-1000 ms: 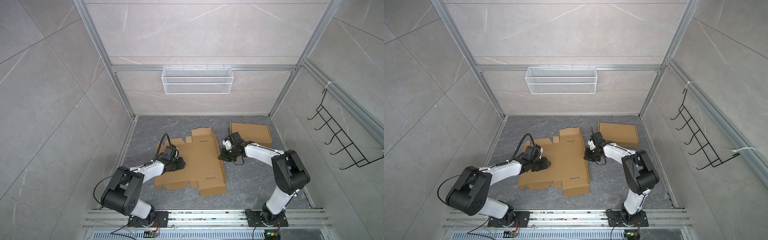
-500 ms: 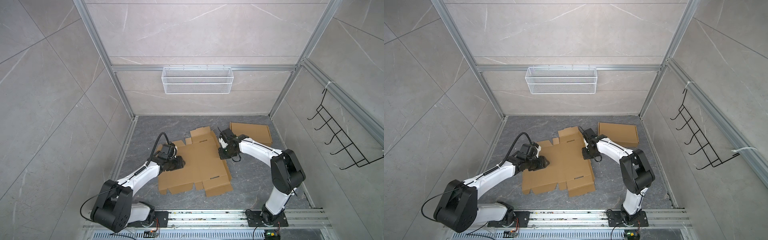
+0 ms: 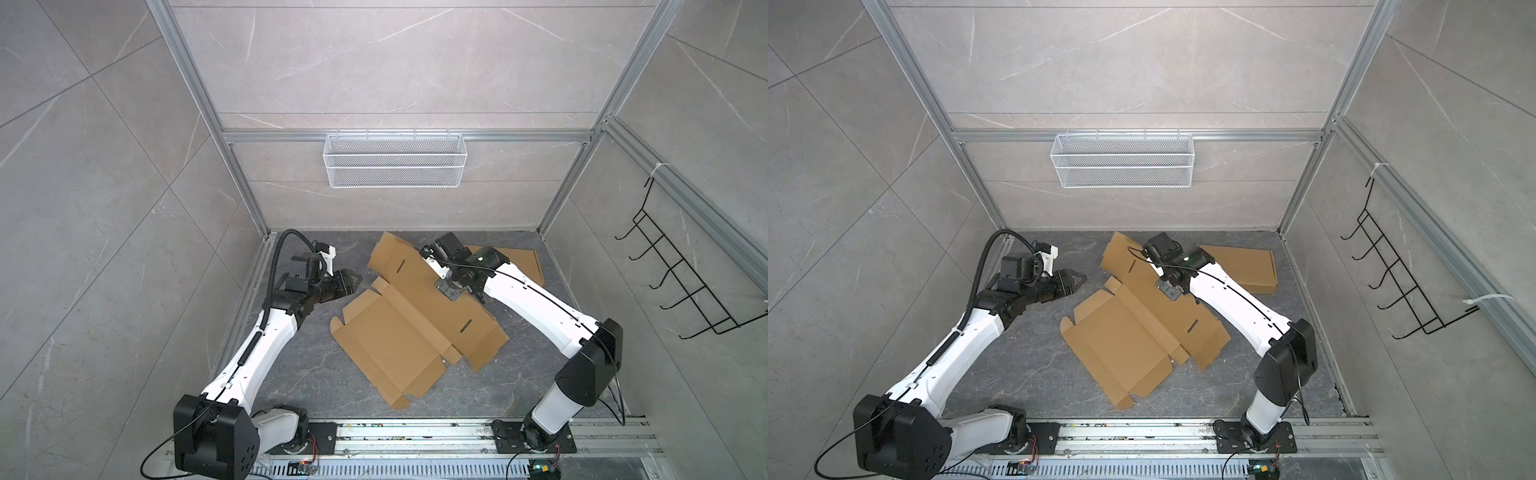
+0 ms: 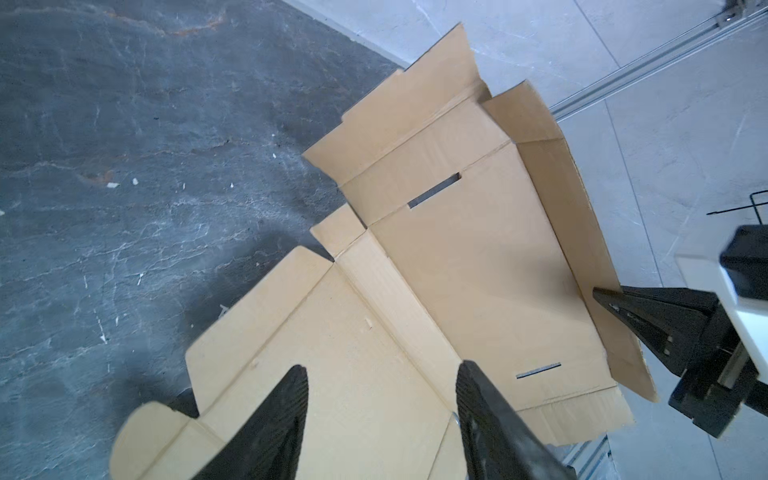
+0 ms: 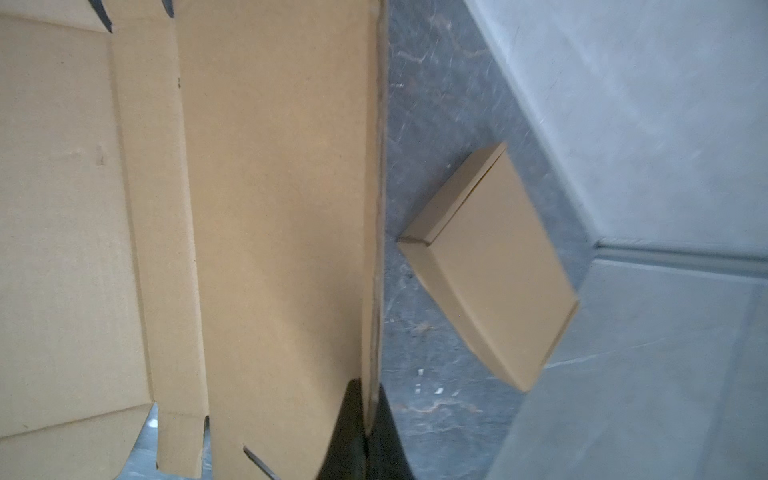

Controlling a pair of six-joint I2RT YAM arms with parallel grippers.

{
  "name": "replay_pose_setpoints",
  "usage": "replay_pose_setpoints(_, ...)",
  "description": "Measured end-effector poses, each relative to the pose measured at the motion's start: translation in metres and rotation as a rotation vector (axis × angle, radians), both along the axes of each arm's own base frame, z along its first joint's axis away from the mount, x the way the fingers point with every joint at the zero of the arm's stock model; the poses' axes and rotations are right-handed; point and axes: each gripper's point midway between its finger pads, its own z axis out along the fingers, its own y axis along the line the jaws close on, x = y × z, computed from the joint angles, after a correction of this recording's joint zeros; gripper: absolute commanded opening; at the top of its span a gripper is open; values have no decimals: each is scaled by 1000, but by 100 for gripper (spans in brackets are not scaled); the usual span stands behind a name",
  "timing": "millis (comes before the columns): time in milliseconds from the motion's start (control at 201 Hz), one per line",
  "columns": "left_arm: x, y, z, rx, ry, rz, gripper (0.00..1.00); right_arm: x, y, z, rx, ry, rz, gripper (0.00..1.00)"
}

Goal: Fold the paper box

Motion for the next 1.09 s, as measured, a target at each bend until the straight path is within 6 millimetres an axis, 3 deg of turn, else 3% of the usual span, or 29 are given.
replay_pose_setpoints(90,-1,1,9,2,-22,-2,62,-2,8,13,-98,-41,110,0)
replay_pose_setpoints(368,-9,8,41,-14,-84,8,68,-17,41,27,-273,-102,356,0)
replay_pose_setpoints(503,-8,6,53,-31,-104,-1,73,-20,53,18,-312,-134,387,0)
replay_pose_setpoints(692,0,-7,47,-33,-73,-44,77,-27,54,-16,-381,-122,406,0)
replay_pose_setpoints(936,20,-53,29,36,-41,-188,77,-26,54,-20,-362,-167,391,0)
replay_pose_setpoints(1095,25,-67,11,77,-13,-244,77,-25,56,-24,-355,-175,390,0)
